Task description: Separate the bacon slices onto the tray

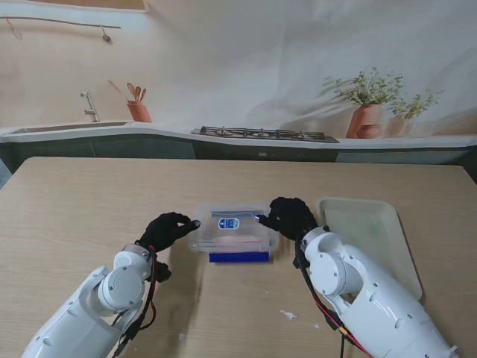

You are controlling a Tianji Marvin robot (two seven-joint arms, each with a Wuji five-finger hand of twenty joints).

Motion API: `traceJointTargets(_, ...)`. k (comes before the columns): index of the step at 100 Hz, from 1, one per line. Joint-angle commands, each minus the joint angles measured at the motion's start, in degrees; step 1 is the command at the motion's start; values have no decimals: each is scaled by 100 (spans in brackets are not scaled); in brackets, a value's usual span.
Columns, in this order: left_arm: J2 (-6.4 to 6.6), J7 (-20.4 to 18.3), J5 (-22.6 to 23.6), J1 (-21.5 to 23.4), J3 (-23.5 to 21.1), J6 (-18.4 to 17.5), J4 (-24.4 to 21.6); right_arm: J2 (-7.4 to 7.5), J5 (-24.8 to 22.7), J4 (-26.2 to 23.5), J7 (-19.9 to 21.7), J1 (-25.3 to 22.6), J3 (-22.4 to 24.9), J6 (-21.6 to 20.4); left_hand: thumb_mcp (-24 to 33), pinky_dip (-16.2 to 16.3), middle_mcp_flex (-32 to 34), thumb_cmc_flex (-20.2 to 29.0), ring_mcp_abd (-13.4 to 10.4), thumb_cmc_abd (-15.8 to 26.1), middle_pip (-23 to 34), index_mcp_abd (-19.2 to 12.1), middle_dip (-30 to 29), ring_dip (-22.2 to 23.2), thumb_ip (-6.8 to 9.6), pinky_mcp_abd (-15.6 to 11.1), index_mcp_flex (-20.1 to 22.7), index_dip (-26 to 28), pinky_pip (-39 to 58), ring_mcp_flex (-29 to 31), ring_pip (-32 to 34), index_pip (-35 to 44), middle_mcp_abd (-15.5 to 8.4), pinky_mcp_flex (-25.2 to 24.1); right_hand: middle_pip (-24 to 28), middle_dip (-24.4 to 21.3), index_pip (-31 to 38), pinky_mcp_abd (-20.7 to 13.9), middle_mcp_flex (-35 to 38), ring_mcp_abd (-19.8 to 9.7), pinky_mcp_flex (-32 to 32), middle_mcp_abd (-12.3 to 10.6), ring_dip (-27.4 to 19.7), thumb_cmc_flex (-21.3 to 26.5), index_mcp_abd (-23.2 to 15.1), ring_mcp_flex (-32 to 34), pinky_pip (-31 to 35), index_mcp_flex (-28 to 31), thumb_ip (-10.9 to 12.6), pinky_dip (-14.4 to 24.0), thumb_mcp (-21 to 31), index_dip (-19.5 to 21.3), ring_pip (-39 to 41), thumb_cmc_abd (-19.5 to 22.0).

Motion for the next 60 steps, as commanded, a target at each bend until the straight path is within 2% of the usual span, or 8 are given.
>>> traceJointTargets(1, -39, -67, 14, 26, 14, 67, -35, -16, -130, -29, 27, -44, -10, -8, -25, 113, -79, 69, -99, 124, 80, -536, -3, 44, 128, -110, -46, -9, -141, -141, -46, -20, -312, -94, 76, 5, -33, 36, -143, 103, 19, 129, 36, 210, -437, -163, 16, -78, 286, 102, -47, -52, 56, -65)
traceJointTargets(17, -31, -85, 52, 37, 9, 130, -51, 29, -467, -77, 1, -90, 43, -2, -25, 112, -98, 75, -96, 110, 82, -597, 0, 46, 128, -116, -68, 14, -151, -152, -47, 18, -319, -95, 81, 5, 9, 132, -91, 202, 137, 175, 71, 245, -448, -85, 61, -52, 296, 111, -38, -33, 132, -103)
traceJointTargets(60, -22, -84, 160, 24, -7, 273, -64, 83, -887, -79, -94, -142, 119, -113, -38, 117, -187, 85, -81, 83, 96, -588, 21, 71, 133, -130, -170, 61, -170, -196, -42, 96, -326, -95, 74, 3, 38, 196, -16, 252, 235, 184, 98, 225, -484, -27, 102, -50, 314, 110, -35, -17, 180, -225)
